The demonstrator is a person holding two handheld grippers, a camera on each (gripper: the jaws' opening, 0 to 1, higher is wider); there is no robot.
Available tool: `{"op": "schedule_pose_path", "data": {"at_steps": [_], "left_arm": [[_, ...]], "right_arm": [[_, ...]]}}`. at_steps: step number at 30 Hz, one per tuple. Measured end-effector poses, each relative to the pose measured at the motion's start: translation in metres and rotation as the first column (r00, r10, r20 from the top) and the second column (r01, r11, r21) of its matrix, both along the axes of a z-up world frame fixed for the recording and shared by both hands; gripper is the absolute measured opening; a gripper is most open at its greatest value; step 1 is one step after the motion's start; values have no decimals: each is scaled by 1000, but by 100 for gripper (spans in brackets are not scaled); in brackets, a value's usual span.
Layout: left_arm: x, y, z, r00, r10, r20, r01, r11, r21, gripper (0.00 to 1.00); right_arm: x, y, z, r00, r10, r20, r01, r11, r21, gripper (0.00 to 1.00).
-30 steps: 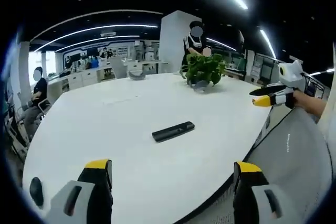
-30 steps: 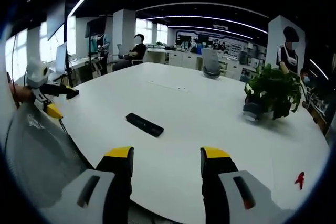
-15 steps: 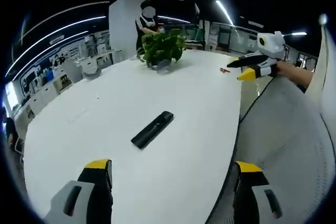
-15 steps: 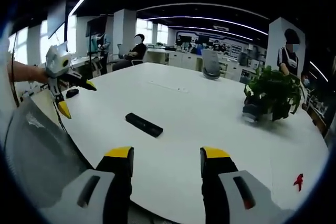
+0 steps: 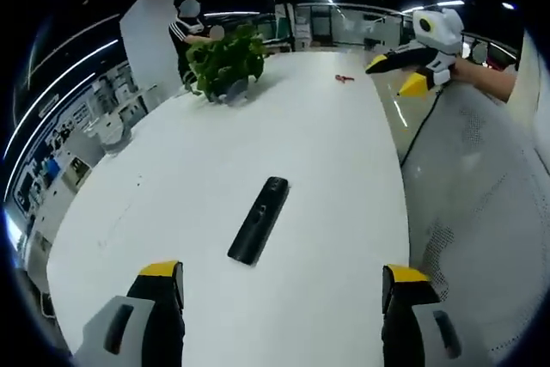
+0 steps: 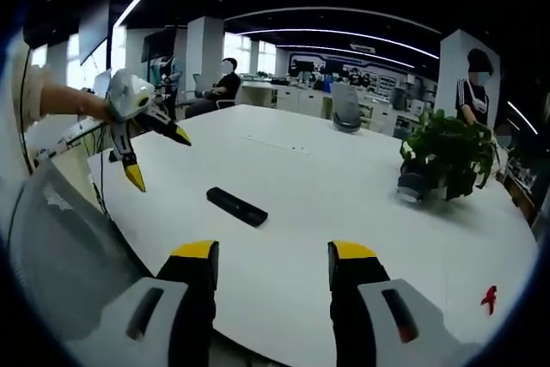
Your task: Press the specified remote control buttons in sequence, fully releasing each button before pressing the next.
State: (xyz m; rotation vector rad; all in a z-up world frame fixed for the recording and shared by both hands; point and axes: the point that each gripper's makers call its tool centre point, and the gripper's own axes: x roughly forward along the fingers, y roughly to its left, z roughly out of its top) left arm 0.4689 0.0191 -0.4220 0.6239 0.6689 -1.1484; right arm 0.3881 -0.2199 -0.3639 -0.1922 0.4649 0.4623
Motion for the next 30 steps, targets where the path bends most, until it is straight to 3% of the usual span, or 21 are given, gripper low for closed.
{"op": "schedule_pose_path", "data": {"at_steps": [7, 14, 20, 24, 27, 30], "left_arm": [[8, 1, -21, 998, -56, -7, 56, 994, 91, 100], [15, -13, -42, 992, -77, -99, 87, 991, 104, 100], [31, -28, -50, 986, -102, -132, 113, 991, 75, 90], [44, -31, -59, 986, -102, -131, 116, 988, 102, 81], [46, -29, -65, 982, -102, -160, 123, 984, 128, 71], [50, -26, -73, 981, -101, -164, 128, 978, 163, 69]], "right_arm": [[-1, 2, -1, 1000, 8, -2, -8, 1000, -14, 53], [-3, 6, -2, 1000, 25, -14, -25, 999, -29, 50], [-4, 6, -4, 999, 30, -24, -30, 999, -28, 50], [-4, 7, -5, 999, 34, -33, -35, 999, -27, 50], [-4, 7, -7, 999, 40, -37, -42, 998, -39, 50], [-4, 7, -7, 998, 40, -39, -42, 998, -41, 49]]}}
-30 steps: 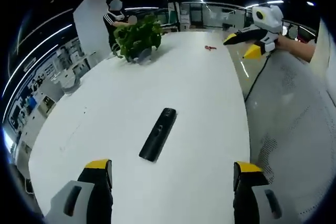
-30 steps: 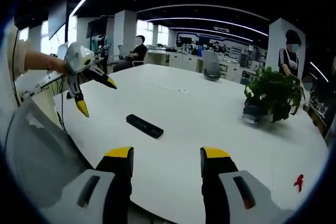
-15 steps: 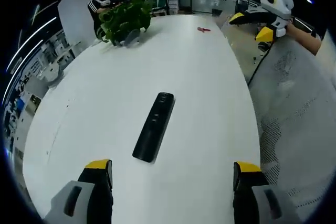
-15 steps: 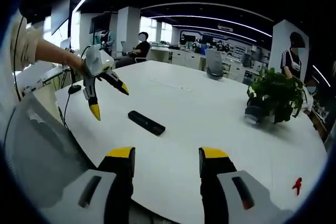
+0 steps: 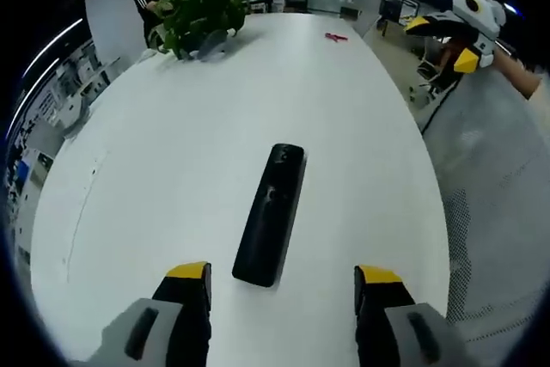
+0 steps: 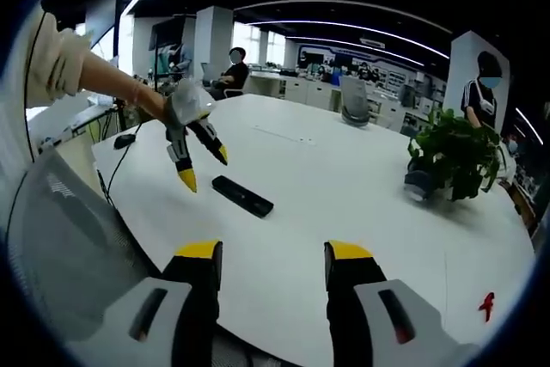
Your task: Press the specified remote control buttons in sequence, fully releasing each button before pressing the next.
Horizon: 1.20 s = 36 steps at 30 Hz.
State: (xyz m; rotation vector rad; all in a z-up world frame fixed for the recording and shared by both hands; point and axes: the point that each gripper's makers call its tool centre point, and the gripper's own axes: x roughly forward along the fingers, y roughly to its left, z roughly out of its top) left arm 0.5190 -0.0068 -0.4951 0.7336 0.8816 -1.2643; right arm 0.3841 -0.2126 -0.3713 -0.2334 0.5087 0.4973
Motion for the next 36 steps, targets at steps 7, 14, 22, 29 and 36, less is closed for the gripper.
{"op": "schedule_pose_path", "data": {"at_steps": [7, 14, 22, 29, 36], "left_arm": [[2, -2, -7, 998, 11, -68, -10, 1000, 19, 45], [14, -6, -13, 997, -10, -76, 13, 999, 41, 40], [18, -17, -15, 997, -27, -72, 30, 999, 37, 39], [15, -20, -22, 995, -60, -78, 65, 996, 67, 36], [16, -21, -25, 994, -94, -55, 98, 992, 83, 28]], "right_arm": [[-1, 1, -2, 1000, 12, -5, -12, 1000, -12, 48], [0, 0, -2, 1000, 8, -6, -8, 1000, -8, 48], [1, -2, -2, 1000, 2, -9, -3, 1000, -8, 47], [1, -4, -3, 1000, -7, -10, 7, 1000, -6, 46], [1, -4, -3, 1000, -5, -10, 5, 1000, -9, 46]]}}
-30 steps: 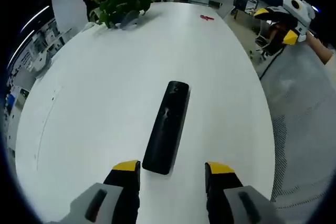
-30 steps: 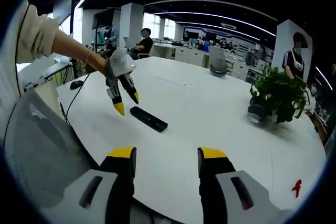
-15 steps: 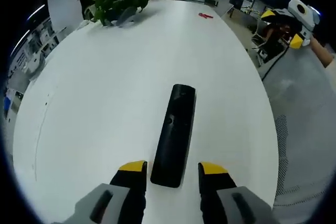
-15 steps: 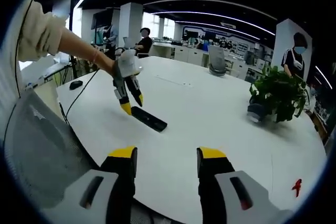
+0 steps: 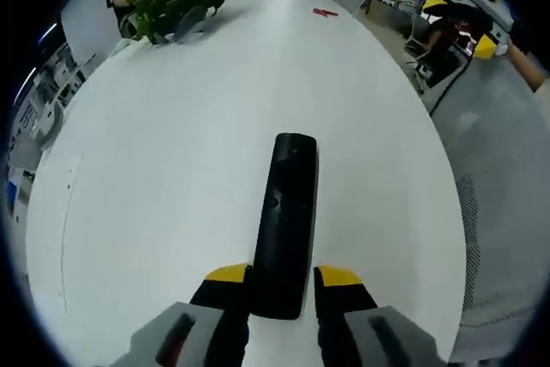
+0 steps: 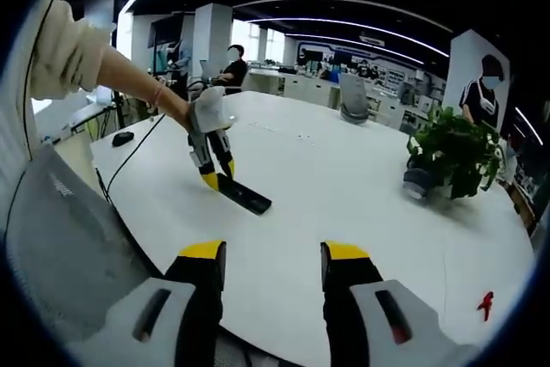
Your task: Press the specified remote control buttons in sequence, fully releasing each button before pressing the next.
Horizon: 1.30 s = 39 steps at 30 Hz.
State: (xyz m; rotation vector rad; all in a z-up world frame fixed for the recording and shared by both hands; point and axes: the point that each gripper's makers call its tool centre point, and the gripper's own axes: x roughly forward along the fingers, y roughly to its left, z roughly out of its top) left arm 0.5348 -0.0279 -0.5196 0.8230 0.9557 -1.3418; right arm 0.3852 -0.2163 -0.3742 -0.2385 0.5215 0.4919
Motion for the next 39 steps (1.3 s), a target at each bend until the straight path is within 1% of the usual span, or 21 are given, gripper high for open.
{"op": "schedule_pose_path", "data": {"at_steps": [3, 8, 10, 11, 16, 18, 21, 25, 26, 30, 33, 39], "left_arm": [[2, 3, -2, 1000, -5, 16, 5, 1000, 14, 26], [3, 2, -2, 1000, -10, 25, 10, 1000, 21, 25], [3, 2, -3, 999, -21, 39, 20, 999, 29, 25], [3, 1, -3, 998, -42, 55, 39, 998, 39, 25], [3, 1, -3, 998, -30, 53, 27, 998, 61, 25], [3, 0, -3, 998, -39, 54, 35, 997, 73, 25], [2, 0, -2, 997, -58, 55, 53, 995, 87, 25], [2, 1, -2, 996, -66, 56, 60, 994, 90, 24], [2, 1, -2, 997, -52, 53, 47, 995, 91, 24], [1, 1, -2, 997, -54, 57, 49, 994, 95, 24], [0, 1, -2, 997, -51, 58, 45, 994, 100, 23], [-9, 2, -2, 996, -62, 60, 56, 993, 101, 23]], "right_arm": [[0, 0, -1, 1000, 2, -3, -2, 1000, -4, 45], [-1, 0, -2, 1000, 8, -7, -8, 1000, -18, 45], [-1, 0, -3, 1000, 10, -9, -11, 1000, -21, 44], [-1, 0, -3, 1000, 10, -8, -11, 1000, -20, 44], [0, 0, 0, 1000, 9, 4, -9, 1000, -14, 42], [0, 0, 0, 1000, 9, 4, -9, 1000, -8, 41], [0, 0, 0, 1000, 11, 5, -11, 1000, -10, 41], [0, -1, 0, 1000, 8, 7, -8, 1000, -24, 41], [0, -1, 0, 1000, 3, 10, -3, 1000, -25, 41], [0, -3, 2, 1000, -9, 18, 9, 1000, -14, 41], [0, -4, 1, 1000, -13, 10, 13, 1000, -17, 40], [-2, -3, -2, 1000, -4, 1, 4, 999, -39, 39]]}}
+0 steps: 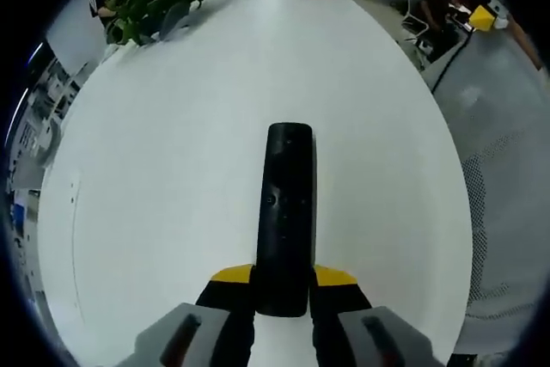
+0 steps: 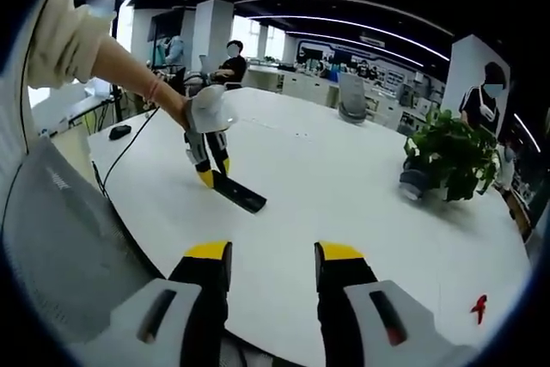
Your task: Press the specified remote control buttons in sequence, fully releasing each button before pressing the next.
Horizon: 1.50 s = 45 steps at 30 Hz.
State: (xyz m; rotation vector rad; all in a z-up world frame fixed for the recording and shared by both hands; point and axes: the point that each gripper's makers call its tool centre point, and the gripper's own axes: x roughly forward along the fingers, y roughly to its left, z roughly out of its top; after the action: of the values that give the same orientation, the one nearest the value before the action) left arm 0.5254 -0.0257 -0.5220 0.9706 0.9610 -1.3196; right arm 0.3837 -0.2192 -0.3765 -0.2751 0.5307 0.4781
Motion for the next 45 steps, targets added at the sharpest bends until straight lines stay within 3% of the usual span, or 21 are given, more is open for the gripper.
{"op": "schedule_pose_path", "data": {"at_steps": [21, 45], "left_arm": [[-45, 5, 0, 999, -36, -13, 37, 999, 29, 23], [-94, 14, 1, 999, -43, -18, 42, 999, -34, 23]], "right_arm": [[-2, 3, -7, 999, 30, -37, -31, 999, -31, 35], [-8, 6, -20, 993, 62, -102, -70, 994, -83, 34]]}}
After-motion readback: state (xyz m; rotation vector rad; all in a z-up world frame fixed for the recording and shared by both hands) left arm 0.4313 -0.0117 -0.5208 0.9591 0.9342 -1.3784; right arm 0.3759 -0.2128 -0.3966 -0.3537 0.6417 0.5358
